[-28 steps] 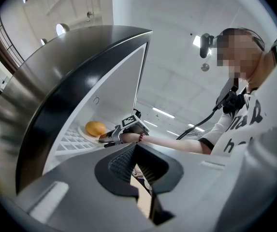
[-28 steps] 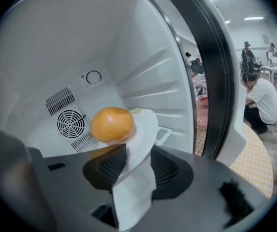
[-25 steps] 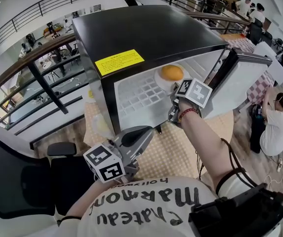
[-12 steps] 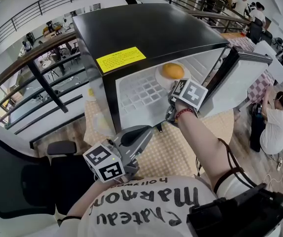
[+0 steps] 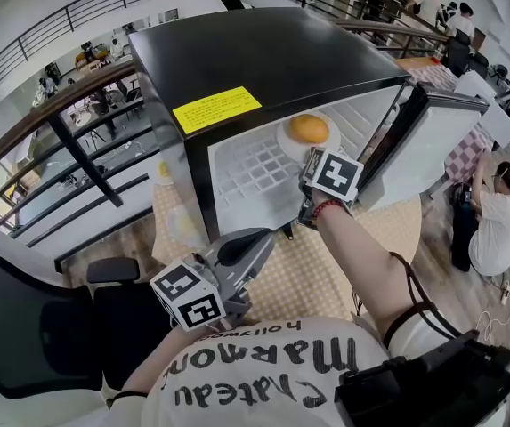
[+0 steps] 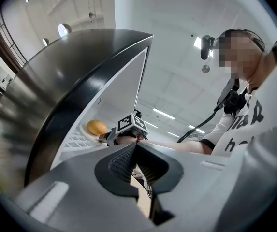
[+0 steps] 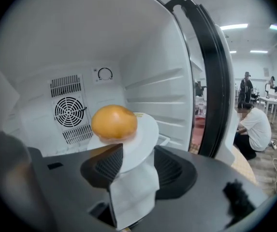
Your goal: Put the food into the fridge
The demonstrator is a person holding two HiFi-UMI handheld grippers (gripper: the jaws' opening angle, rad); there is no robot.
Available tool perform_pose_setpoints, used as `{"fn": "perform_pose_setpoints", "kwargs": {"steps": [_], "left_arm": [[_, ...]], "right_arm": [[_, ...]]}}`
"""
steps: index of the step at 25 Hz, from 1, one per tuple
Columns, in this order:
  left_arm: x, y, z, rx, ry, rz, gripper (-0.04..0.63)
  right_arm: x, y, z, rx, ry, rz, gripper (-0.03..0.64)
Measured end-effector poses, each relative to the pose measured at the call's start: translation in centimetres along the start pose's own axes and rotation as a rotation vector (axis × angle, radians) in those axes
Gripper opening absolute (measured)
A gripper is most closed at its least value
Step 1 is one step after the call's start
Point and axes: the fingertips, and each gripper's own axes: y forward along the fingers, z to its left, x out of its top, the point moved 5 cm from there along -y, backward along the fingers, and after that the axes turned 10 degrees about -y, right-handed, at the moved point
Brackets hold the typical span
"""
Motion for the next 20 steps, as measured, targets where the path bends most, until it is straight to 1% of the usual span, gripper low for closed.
{"fn": "perform_pose_setpoints", "kwargs": {"steps": [4,9,15,20], "left_arm": [[0.72,-0.09,-0.08,-0.001,0.001,0.002,0.005],[0.21,-0.35,-0.03,-0.007,0.002,-0.001,0.005],[0.12,-0.25,0.23,-0.007,-0.001,-0.002,0.005],[-0.06,-0.25,0.28,-0.008,0.0,0.0,0.005]], "right_arm": [[0.54,-0.11,0.23,-0.003,-0.013,-0.004,0.21],[0.07,-0.17,0.17,0.001,-0.027,-0.009,0.21],[0.21,-0.04,0.05,-0.003,-0.084,-0.03,0.21],[0.03,0.13,-0.17,0.021,-0.066,-0.031,0.21]]}}
